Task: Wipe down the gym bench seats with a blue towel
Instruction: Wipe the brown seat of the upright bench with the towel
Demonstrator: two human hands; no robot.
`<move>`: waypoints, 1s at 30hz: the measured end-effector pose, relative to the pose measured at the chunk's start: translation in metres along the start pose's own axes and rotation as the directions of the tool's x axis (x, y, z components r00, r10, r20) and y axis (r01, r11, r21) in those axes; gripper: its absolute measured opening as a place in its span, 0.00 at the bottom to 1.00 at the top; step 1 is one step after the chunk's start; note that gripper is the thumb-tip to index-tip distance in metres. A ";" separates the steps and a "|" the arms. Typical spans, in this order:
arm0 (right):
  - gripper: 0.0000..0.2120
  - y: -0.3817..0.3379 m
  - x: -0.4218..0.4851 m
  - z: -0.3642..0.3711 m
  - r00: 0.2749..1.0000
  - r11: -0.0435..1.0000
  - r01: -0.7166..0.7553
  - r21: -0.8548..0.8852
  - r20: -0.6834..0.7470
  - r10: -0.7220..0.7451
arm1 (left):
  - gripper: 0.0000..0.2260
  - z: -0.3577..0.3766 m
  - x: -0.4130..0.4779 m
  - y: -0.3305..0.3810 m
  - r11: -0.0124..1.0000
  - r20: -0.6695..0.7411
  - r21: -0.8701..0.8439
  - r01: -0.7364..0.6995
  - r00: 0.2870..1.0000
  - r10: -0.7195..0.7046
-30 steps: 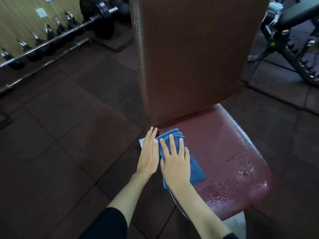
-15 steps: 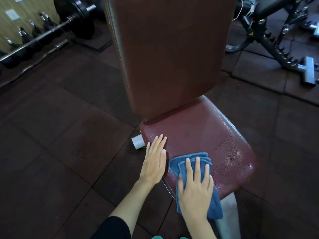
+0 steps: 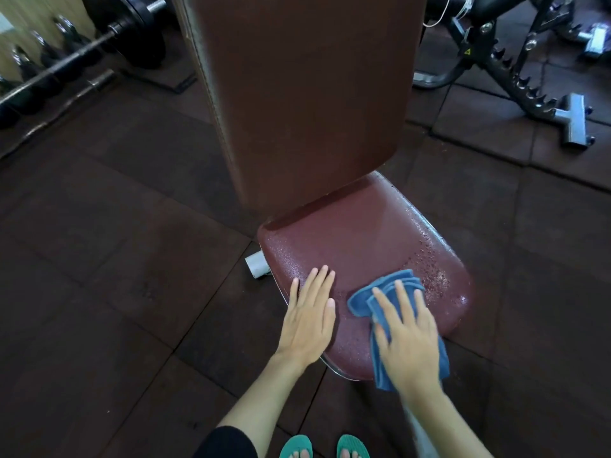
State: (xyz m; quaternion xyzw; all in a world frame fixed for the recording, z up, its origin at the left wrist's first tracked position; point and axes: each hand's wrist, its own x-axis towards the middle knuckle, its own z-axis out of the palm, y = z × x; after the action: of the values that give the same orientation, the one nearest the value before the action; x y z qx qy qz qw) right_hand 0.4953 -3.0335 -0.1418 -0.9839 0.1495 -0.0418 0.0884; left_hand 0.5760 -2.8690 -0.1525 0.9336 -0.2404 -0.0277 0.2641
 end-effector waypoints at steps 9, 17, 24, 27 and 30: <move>0.21 -0.029 -0.004 0.010 0.960 0.966 -0.243 0.092 -0.119 0.253 | 0.23 0.008 -0.001 0.002 0.988 0.017 0.153 -0.006 1.000 0.004; 0.23 -0.012 -0.003 0.009 0.983 0.980 0.182 -0.084 -0.016 -0.184 | 0.26 0.002 -0.002 0.008 0.967 0.045 0.254 0.004 0.999 -0.016; 0.20 0.035 0.028 -0.002 0.954 0.954 0.298 -0.024 0.000 -0.299 | 0.23 0.015 -0.003 0.031 0.958 -0.011 0.260 0.123 0.992 -0.124; 0.20 0.060 0.051 -0.011 0.982 0.980 0.187 0.072 -0.053 -0.184 | 0.24 0.023 -0.007 0.040 0.954 -0.032 0.252 0.161 0.987 -0.158; 0.20 0.083 0.072 -0.013 0.996 0.993 0.045 0.110 -0.079 -0.037 | 0.24 0.028 -0.009 0.046 0.948 -0.053 0.248 0.198 0.980 -0.191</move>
State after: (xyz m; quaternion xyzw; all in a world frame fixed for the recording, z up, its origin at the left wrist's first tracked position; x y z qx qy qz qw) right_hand 0.5390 -3.1352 -0.1404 -0.9779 0.1300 -0.0895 0.1367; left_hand 0.5430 -2.9117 -0.1538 0.9790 -0.1451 -0.0097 0.1427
